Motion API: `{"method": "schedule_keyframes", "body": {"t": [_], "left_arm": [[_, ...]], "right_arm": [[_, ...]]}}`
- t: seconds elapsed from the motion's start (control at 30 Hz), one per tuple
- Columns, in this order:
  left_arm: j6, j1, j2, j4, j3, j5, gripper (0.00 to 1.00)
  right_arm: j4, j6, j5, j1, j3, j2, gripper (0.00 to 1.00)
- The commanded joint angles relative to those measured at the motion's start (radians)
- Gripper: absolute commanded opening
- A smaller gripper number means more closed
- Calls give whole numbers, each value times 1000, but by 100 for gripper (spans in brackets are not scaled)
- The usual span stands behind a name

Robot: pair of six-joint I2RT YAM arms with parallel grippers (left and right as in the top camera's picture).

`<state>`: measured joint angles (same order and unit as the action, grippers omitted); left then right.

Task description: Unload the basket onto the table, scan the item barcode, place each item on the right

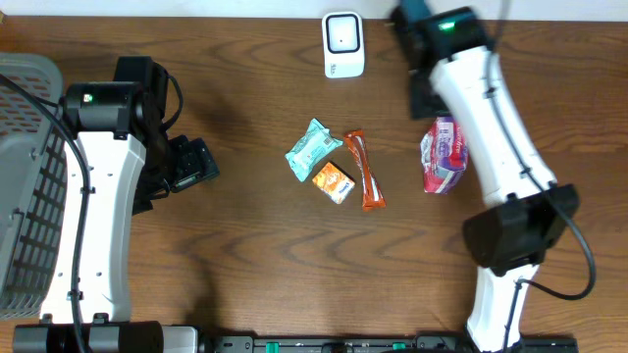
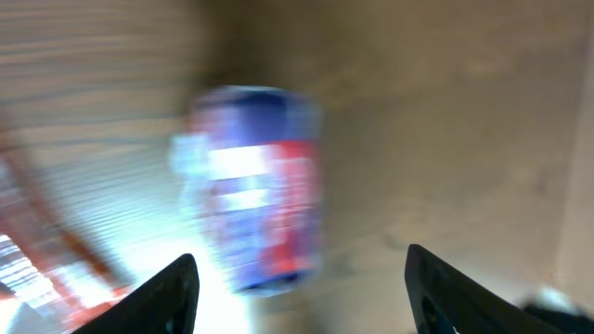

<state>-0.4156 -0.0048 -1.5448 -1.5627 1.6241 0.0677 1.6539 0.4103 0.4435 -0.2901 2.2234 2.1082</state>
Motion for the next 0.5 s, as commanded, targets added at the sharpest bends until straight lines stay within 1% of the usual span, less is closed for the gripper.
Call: {"method": "schedule_keyframes", "body": {"t": [0.0,0.03,0.1,0.13,0.2,0.27,0.4,0.43,0.47], "left_arm": [[-5,2,-4,-3,-4,-16,98],[-5,2,-4,-2,-4,-16,98],[-5,2,-4,-2,-4,-16,98],[-5,2,-4,-2,-4,-16,98],[-5,2,-4,-2,-4,-16,98],[-5,2,-4,-2,-4,-16,98],[-5,2,-4,-2,-4,-16,98],[-5,2,-4,-2,-4,-16,98],[-5,2,-4,-2,-4,-16,98]], "right_arm": [[7,-7,19,140,-65,-7,60],[3,-7,0,176,-82,-7,55],[-23,-8,-77,243,-121,-6,39],[-59,-31,-198,301,-163,-6,25],[-121,-117,-399,349,-218,-4,16],[-180,-200,-597,376,-278,-4,8],[-305,-316,-936,371,-414,-4,7],[-342,-324,-993,351,-437,-4,1],[-356,-322,-1005,338,-438,-4,1]]}}
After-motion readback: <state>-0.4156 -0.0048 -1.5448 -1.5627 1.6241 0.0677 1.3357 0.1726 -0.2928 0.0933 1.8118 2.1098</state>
